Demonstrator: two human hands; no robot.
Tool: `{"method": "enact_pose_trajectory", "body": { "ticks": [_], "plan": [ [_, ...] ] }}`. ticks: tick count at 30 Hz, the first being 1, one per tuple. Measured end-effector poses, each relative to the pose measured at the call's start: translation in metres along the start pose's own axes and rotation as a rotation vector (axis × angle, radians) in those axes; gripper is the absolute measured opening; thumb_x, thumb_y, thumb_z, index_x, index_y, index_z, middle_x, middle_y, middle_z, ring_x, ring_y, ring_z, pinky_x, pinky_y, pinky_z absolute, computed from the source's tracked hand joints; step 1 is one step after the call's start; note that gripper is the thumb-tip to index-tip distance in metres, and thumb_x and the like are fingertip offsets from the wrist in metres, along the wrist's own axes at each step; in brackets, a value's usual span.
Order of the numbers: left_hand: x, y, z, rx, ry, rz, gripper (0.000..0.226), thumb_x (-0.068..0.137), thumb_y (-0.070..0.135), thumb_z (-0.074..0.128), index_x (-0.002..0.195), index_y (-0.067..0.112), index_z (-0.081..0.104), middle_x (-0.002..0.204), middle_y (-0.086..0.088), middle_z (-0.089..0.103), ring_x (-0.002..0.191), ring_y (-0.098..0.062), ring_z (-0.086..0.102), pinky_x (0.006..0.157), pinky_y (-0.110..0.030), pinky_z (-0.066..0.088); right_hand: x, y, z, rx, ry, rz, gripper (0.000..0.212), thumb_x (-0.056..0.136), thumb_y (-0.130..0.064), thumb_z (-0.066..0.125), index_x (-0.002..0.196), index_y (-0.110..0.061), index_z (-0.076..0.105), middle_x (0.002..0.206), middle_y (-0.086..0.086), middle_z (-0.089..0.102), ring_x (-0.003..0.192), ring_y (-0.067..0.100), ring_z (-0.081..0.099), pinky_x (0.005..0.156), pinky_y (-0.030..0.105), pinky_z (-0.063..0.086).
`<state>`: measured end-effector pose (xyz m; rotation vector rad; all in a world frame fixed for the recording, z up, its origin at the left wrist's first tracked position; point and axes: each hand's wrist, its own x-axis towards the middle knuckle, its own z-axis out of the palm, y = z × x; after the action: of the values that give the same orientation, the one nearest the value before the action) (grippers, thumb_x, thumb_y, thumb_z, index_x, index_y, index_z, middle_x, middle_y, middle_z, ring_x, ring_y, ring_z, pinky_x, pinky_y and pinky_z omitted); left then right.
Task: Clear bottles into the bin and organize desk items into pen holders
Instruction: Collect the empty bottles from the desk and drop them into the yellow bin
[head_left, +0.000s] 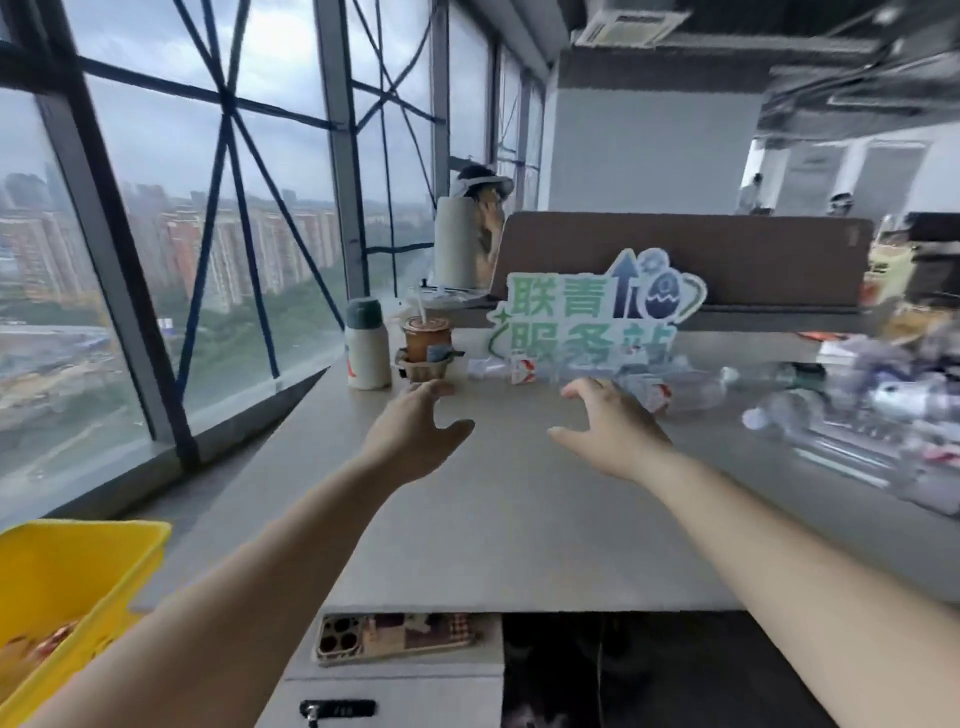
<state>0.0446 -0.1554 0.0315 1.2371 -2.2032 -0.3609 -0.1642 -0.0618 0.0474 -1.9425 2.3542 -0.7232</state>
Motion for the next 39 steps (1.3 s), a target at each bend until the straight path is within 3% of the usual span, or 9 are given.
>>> {"method": "enact_pose_trajectory", "body": {
  "ticks": [5,10,15,20,26,28,32,35,39],
  "plan": [
    [0.051,0.056,0.069,-0.020,-0.123,0.065,0.057,0.086,0.043,0.063,0.137,0.022,0.046,0.143,-0.003,0.045,0.130,-0.020,0.043,0.104,-0.029,0.036,0.003,0.102,-0.021,-0.053,0.026,0.171,0.054,0.086,-0.041,0.063,0.132,-0.017,0.046,0.142,0.003,0.043,0.128,0.025,0.043,0.102,0.034,0.039],
    [0.110,0.076,0.122,0.034,-0.151,0.078,0.063,0.086,0.041,0.063,0.142,0.021,0.039,0.147,-0.005,0.039,0.132,-0.024,0.040,0.106,-0.036,0.037,0.039,0.168,-0.009,-0.051,0.059,0.199,0.046,0.086,-0.039,0.063,0.127,-0.022,0.051,0.138,0.000,0.047,0.126,0.023,0.043,0.102,0.038,0.039],
    [0.170,0.072,0.164,0.097,-0.139,0.107,0.064,0.086,0.037,0.063,0.142,0.018,0.038,0.149,-0.003,0.036,0.133,-0.025,0.039,0.108,-0.039,0.035,0.090,0.208,0.013,-0.140,0.004,0.219,0.065,0.086,-0.043,0.062,0.141,-0.021,0.036,0.150,0.001,0.034,0.136,0.026,0.031,0.107,0.037,0.033],
    [0.216,0.075,0.198,0.251,-0.167,0.172,0.072,0.088,0.038,0.060,0.149,0.023,0.024,0.158,0.000,0.018,0.142,-0.027,0.023,0.116,-0.042,0.023,0.130,0.234,0.025,-0.184,-0.059,0.173,0.084,0.084,-0.047,0.063,0.150,-0.024,0.016,0.160,-0.006,0.008,0.147,0.021,0.006,0.116,0.037,0.016],
    [0.249,0.071,0.226,0.379,-0.290,0.164,0.077,0.093,0.040,0.053,0.152,0.026,0.006,0.161,0.003,-0.005,0.148,-0.026,0.002,0.117,-0.048,0.007,0.154,0.252,0.034,-0.219,-0.063,0.129,0.083,0.083,-0.048,0.064,0.149,-0.028,0.019,0.160,-0.008,0.013,0.148,0.018,0.006,0.119,0.039,0.012],
    [0.253,0.069,0.231,0.373,-0.331,0.139,0.077,0.092,0.040,0.054,0.152,0.024,0.007,0.161,0.000,0.000,0.147,-0.027,0.005,0.118,-0.050,0.010,0.154,0.254,0.036,-0.234,0.000,0.098,0.077,0.082,-0.048,0.063,0.146,-0.027,0.026,0.156,-0.006,0.024,0.145,0.018,0.017,0.117,0.036,0.016],
    [0.254,0.072,0.229,0.412,-0.219,0.150,0.071,0.085,0.043,0.064,0.144,0.022,0.031,0.144,-0.007,0.033,0.131,-0.030,0.035,0.110,-0.043,0.028,0.158,0.251,0.030,-0.266,-0.027,0.106,0.084,0.076,-0.054,0.066,0.146,-0.031,0.026,0.144,-0.004,0.030,0.134,0.022,0.025,0.111,0.036,0.022],
    [0.250,0.073,0.225,0.391,-0.224,0.113,0.068,0.082,0.040,0.068,0.140,0.024,0.036,0.137,-0.010,0.033,0.127,-0.031,0.035,0.105,-0.042,0.033,0.168,0.244,0.017,-0.291,-0.159,0.136,0.085,0.072,-0.048,0.074,0.144,-0.034,0.030,0.138,-0.003,0.031,0.128,0.023,0.026,0.105,0.035,0.026],
    [0.231,0.062,0.218,0.186,-0.272,0.093,0.066,0.082,0.021,0.071,0.138,0.023,0.035,0.139,-0.010,0.039,0.124,-0.032,0.040,0.101,-0.043,0.040,0.168,0.232,0.016,-0.315,-0.265,0.100,0.074,0.067,-0.039,0.079,0.128,-0.028,0.039,0.134,-0.002,0.038,0.125,0.023,0.033,0.101,0.037,0.035]
  ]
}}
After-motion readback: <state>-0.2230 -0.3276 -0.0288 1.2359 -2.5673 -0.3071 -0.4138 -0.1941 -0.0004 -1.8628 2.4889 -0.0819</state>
